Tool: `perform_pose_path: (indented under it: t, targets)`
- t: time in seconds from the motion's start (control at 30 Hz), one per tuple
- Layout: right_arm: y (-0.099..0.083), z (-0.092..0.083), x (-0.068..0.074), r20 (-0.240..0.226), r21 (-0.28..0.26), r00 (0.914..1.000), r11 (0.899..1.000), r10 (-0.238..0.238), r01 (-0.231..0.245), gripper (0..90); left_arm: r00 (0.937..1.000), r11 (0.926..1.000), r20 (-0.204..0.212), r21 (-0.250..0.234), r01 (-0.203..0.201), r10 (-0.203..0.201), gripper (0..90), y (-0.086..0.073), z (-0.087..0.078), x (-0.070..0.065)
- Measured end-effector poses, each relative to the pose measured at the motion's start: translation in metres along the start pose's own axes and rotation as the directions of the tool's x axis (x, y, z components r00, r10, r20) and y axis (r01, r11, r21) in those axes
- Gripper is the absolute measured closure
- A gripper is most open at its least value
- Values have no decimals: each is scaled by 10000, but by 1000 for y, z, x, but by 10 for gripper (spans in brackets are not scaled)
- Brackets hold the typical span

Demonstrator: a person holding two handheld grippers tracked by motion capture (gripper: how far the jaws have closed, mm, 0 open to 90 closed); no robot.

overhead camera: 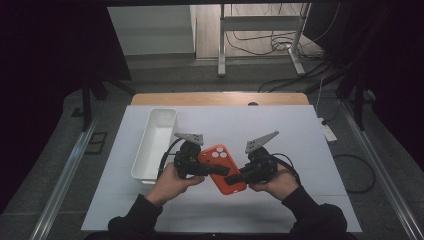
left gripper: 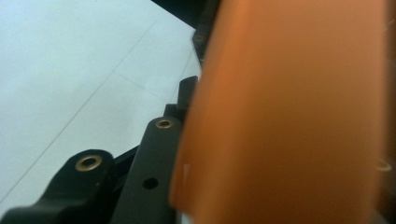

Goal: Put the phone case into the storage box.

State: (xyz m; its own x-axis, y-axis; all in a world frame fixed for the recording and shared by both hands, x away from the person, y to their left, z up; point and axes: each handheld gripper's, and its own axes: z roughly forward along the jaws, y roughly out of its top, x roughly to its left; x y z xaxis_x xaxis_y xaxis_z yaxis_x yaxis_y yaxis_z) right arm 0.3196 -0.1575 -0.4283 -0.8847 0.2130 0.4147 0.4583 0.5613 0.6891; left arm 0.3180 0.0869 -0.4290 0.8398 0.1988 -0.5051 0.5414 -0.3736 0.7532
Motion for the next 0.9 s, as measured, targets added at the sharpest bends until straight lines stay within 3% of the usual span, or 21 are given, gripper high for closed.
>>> perform_pose_path:
  t: [0.1,0.3,0.4,0.43,0.47,0.53,0.73,0.9]
  targets:
    - [1,0,3,162,15,9998,10000,-97,97,839,10000,10000,-75,-44,43,-44,726,0,-1,0]
    - [2,-4,4,557,-170,9982,9996,-209,219,843,9961,9998,-864,-141,-171,158,604,1,-4,-3]
    - [1,-7,2,932,-309,9956,9994,-130,160,842,9905,9994,-1347,-160,-296,271,495,3,-5,-6]
    - [0,-8,2,1034,-340,9946,9993,-115,151,842,9847,9990,-1689,-98,-444,421,476,3,-6,-7]
    - [0,-8,2,1034,-340,9946,9993,-115,151,842,9847,9990,-1689,-98,-444,421,454,3,-6,-7]
    - [0,-10,2,1275,-493,9918,9986,-115,179,842,9735,9981,-2205,6,-623,609,419,3,-8,-8]
    - [-1,-16,0,1719,-789,9851,9968,-8,145,842,9447,9959,-3155,110,-903,892,291,3,-13,-10]
    - [-2,-20,-2,2160,-966,9763,9953,142,69,842,9124,9928,-3918,328,-1150,1186,161,1,-16,-11]
